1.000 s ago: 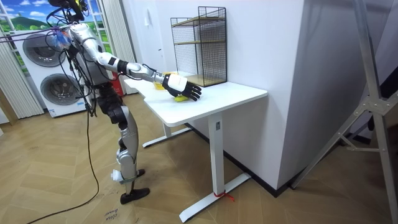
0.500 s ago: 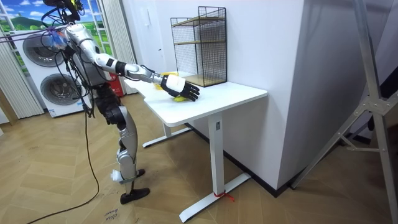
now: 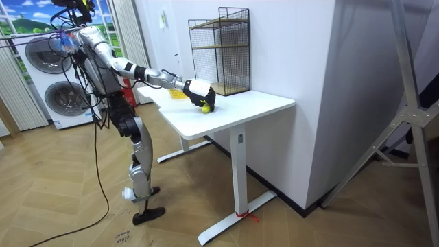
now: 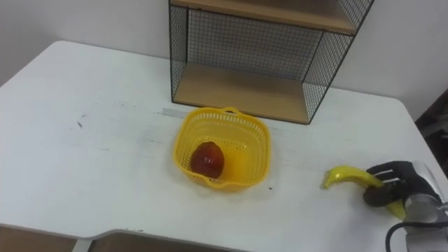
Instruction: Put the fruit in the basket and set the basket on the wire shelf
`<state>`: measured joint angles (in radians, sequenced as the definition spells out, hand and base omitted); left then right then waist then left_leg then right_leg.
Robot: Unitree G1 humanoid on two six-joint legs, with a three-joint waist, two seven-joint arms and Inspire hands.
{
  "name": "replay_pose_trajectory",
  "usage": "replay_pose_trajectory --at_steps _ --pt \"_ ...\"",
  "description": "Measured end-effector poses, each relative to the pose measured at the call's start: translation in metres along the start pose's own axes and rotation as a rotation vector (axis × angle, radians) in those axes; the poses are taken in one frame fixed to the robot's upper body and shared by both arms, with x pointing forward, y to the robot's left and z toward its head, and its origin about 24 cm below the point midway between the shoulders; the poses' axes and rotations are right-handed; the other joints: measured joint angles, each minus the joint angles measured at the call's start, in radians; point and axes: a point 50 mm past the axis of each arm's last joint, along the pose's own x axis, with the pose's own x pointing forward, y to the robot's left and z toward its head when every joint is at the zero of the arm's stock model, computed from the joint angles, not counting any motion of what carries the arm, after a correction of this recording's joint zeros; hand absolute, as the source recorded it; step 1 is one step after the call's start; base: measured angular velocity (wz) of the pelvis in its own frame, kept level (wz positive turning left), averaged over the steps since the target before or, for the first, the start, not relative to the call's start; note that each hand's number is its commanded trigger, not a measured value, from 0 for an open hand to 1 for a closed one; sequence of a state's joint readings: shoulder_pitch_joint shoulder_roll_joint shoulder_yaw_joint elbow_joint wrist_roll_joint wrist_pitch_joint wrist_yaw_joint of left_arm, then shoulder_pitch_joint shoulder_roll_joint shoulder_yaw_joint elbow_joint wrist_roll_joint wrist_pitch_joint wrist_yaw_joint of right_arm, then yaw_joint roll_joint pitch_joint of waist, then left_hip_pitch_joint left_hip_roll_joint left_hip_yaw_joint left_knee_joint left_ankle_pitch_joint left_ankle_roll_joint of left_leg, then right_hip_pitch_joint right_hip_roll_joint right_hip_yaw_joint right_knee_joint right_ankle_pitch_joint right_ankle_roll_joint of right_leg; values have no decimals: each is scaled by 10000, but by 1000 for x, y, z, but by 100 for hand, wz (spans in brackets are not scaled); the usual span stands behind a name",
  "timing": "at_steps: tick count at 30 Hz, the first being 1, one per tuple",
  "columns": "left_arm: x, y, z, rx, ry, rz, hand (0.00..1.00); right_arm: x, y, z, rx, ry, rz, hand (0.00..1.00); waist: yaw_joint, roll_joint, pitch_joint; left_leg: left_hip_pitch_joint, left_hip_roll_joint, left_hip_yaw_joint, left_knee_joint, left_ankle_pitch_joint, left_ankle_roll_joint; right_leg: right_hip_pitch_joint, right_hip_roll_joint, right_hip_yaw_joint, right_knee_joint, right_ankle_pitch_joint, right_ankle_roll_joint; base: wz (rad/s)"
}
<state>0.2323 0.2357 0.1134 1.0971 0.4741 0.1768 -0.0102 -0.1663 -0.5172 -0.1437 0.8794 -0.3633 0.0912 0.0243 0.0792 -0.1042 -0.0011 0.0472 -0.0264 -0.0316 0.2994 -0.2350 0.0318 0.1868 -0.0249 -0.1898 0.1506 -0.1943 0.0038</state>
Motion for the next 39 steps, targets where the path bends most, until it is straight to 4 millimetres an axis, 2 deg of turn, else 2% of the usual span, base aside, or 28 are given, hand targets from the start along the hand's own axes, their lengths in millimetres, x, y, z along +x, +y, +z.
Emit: replay_pose_trajectory --at_steps 9,17,23,26,28,33,39 --pt "1 3 7 -16 -168 67 0 0 2 -1 53 95 40 100 50 -19 9 112 3 13 -89 -21 -18 49 2 5 5 0 0 0" --pt "1 3 5 1 -110 60 0 0 2 -1 230 121 72 100 79 -17 8 133 6 20 -67 -21 -17 63 -2 5 29 4 -6 0" --pt "0 2 7 176 -209 45 0 0 4 8 645 -169 165 100 54 -13 11 163 52 78 -102 -23 -25 15 39 161 73 12 -19 -5" --pt "0 2 8 127 -213 54 0 -1 6 19 756 -554 391 100 46 -8 6 198 115 302 -192 -16 -39 -85 62 346 164 19 -31 -20" --pt "0 1 7 123 -225 80 0 -5 12 36 810 -1314 731 100 8 -35 29 229 144 471 -296 13 -63 -139 82 503 193 35 -58 -22" --pt "0 1 10 88 -388 74 0 -23 21 75 1157 -3297 902 100 -149 -2 43 140 144 562 -340 14 -58 -287 73 588 187 36 -58 -5" --pt "0 -2 8 54 -384 81 0 -40 7 109 1989 -5072 621 100 -227 34 36 137 146 567 -440 17 -49 -312 71 579 163 36 -57 0"
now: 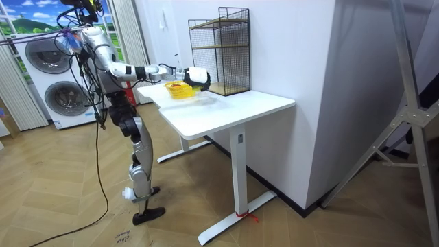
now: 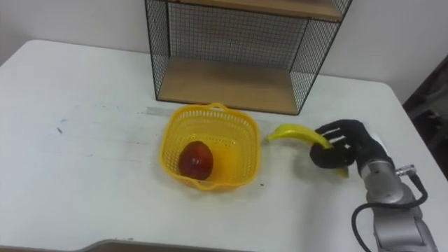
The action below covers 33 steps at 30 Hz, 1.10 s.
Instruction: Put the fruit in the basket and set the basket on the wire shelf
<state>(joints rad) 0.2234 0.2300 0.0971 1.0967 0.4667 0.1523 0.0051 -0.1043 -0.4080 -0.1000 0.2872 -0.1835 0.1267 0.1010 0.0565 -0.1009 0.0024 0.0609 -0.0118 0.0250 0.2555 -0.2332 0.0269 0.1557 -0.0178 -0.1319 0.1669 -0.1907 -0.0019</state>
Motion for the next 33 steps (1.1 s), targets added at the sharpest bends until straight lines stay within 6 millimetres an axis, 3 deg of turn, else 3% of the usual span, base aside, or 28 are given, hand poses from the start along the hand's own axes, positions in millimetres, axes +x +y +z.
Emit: replay_pose_trajectory --at_steps 4,10,17,21,24,29,33 --pt "-1 -7 5 -86 -177 1 0 -2 -4 24 369 -1112 -260 100 -6 71 -16 -10 3 -29 -16 -1 0 1 3 -27 4 0 0 1" --pt "-1 -10 4 -17 -155 -78 0 -5 -5 40 630 -1806 -302 100 3 190 -96 3 5 -37 13 0 -1 37 -6 -68 32 1 1 1" --pt "-2 -11 3 -27 -158 -86 0 -7 -5 48 635 -2137 -355 100 33 164 -91 -3 -2 -38 28 4 -7 9 -6 -33 50 1 1 0" --pt "-2 -9 6 -65 -276 -29 0 -14 -8 69 562 -3100 -438 100 17 83 -93 -75 -5 6 19 20 -4 -82 -4 38 31 -2 3 -2" --pt "-2 -7 11 -48 -465 81 0 -19 -9 80 476 -3616 -377 100 53 15 -50 -139 -3 14 18 23 -1 -146 5 104 33 0 2 0" --pt "-2 -7 14 -110 -602 147 0 -18 1 81 294 -3657 261 100 121 -62 -35 -129 14 82 -27 17 1 -187 14 135 46 3 4 -4" --pt "-2 -7 16 236 -680 136 0 -20 25 86 -220 -3795 1517 100 151 -27 -20 -127 29 104 -66 19 -1 -214 30 164 43 4 3 -2"
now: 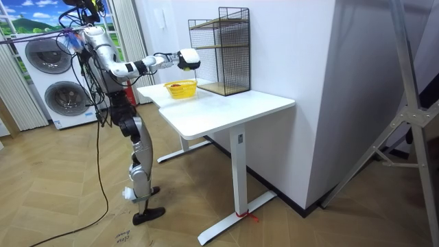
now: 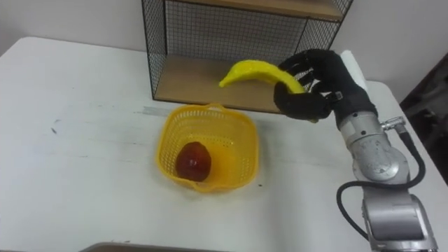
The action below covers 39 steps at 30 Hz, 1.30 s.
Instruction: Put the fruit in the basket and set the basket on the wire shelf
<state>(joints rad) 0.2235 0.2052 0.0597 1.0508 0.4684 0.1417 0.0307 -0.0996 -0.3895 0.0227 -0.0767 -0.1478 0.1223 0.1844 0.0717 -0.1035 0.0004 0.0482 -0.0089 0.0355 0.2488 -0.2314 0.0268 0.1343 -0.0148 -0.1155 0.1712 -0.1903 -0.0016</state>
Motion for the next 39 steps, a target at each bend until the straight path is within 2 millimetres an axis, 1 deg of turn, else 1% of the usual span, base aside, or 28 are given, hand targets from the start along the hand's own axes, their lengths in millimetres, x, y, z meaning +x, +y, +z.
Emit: replay_pose_trajectory --at_steps 1,3,5,6,9,15,16,17,18,19,32,35,39 --pt "0 0 1 62 -38 -9 0 0 5 3 -216 -89 328 100 90 18 13 -7 1 9 -2 0 0 -18 3 14 2 1 -1 0" --pt "0 1 3 63 -81 16 0 0 11 8 -430 -285 749 100 158 32 22 -20 -1 9 -14 1 -2 -46 3 17 5 2 -2 0" --pt "1 2 5 38 -135 48 0 0 14 12 -610 -434 1023 100 198 62 43 -27 -4 -3 -18 1 -1 -44 1 8 2 2 -2 2" --pt "1 1 4 26 -87 38 0 0 17 15 -688 -528 1181 100 202 56 40 -39 -9 -38 -18 1 -1 -43 1 -12 0 1 -2 7" --pt "0 1 3 28 -66 26 0 0 22 16 -713 -563 1595 100 202 33 27 -77 -18 -110 -11 1 -2 -44 -5 -103 -1 2 -2 8" --pt "1 1 4 34 -94 34 0 0 23 16 -731 -551 1897 100 195 38 28 -125 -20 -145 8 1 -1 -66 -6 -165 -4 1 -2 1" --pt "1 1 4 37 -96 34 0 0 24 16 -742 -547 1938 93 195 39 28 -128 -20 -148 10 1 -2 -66 -6 -173 -4 2 -2 0" --pt "1 1 4 39 -98 33 0 0 24 16 -750 -545 1953 93 195 39 28 -130 -20 -149 12 1 -2 -66 -7 -176 -4 2 -2 0" --pt "1 1 5 42 -100 33 0 0 24 15 -788 -535 1975 24 195 38 28 -134 -20 -152 18 1 -2 -66 -7 -183 -4 2 -2 0" --pt "1 1 5 47 -102 32 0 0 24 15 -847 -521 2009 0 195 38 27 -142 -21 -155 27 1 -1 -67 -8 -187 -4 2 -2 0" --pt "1 0 6 197 -167 -28 0 -1 26 14 -970 -450 2141 0 191 85 30 -211 -24 -211 104 1 -2 -67 -10 -248 -6 3 -4 0" --pt "1 0 6 190 -160 -21 0 -1 29 14 -781 -455 2157 0 185 90 26 -206 -24 -210 104 2 -3 -65 -9 -244 -5 3 -4 0" --pt "1 0 4 180 -87 15 0 -6 36 7 -515 -172 2282 0 183 56 4 -188 -27 -213 105 2 -2 -42 -10 -247 -6 3 -4 0"
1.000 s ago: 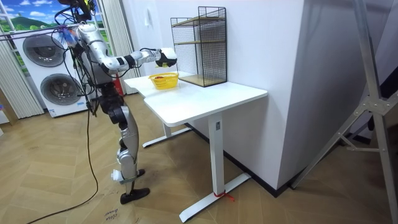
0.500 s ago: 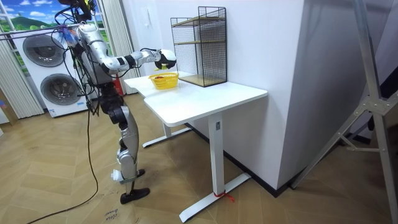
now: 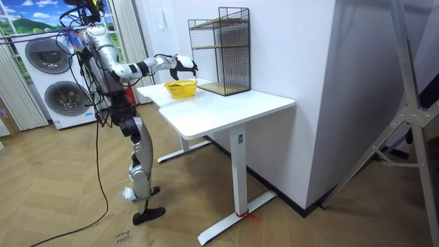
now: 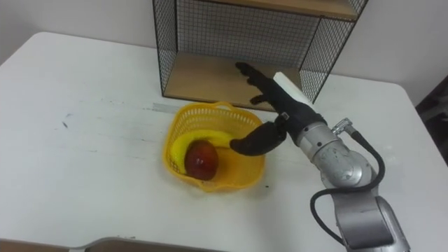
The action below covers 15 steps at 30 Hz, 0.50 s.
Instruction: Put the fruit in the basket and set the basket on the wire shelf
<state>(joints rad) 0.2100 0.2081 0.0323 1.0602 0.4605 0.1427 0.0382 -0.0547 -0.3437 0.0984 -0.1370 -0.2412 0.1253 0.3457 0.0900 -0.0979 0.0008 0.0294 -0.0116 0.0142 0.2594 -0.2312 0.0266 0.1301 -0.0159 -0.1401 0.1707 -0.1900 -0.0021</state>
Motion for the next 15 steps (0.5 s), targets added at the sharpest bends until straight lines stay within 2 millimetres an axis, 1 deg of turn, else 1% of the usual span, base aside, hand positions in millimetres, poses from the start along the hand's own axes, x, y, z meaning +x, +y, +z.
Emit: replay_pose_trajectory --at_steps 2,5,8,11,14,15 --pt "0 0 -1 -40 17 0 0 -2 3 -4 84 145 45 0 -6 0 1 0 -2 0 -1 0 0 2 -4 -8 -1 0 0 0" --pt "0 0 -1 -664 57 18 0 -2 4 -6 209 256 60 0 -40 22 15 -8 1 -3 23 0 0 5 -8 -21 -1 0 0 0" --pt "0 -2 -7 -1534 284 83 0 -3 4 -6 444 210 20 0 -59 31 20 -13 1 -7 44 -2 0 15 -8 -20 0 1 -2 0" --pt "-1 -3 -11 -2513 504 201 0 -3 5 -8 1067 120 -48 0 -72 46 26 -10 2 13 57 -3 1 12 -17 -22 2 8 -4 0" --pt "-2 -3 -21 -4451 884 426 0 -8 4 -14 2007 152 -322 0 -91 109 62 10 0 -5 90 -10 12 81 -33 -97 -5 12 2 6" --pt "-2 -1 -26 -5442 1122 610 0 -11 0 -17 2454 168 -647 0 -83 152 69 11 -4 -19 90 -11 15 79 -40 -106 -8 13 4 3"
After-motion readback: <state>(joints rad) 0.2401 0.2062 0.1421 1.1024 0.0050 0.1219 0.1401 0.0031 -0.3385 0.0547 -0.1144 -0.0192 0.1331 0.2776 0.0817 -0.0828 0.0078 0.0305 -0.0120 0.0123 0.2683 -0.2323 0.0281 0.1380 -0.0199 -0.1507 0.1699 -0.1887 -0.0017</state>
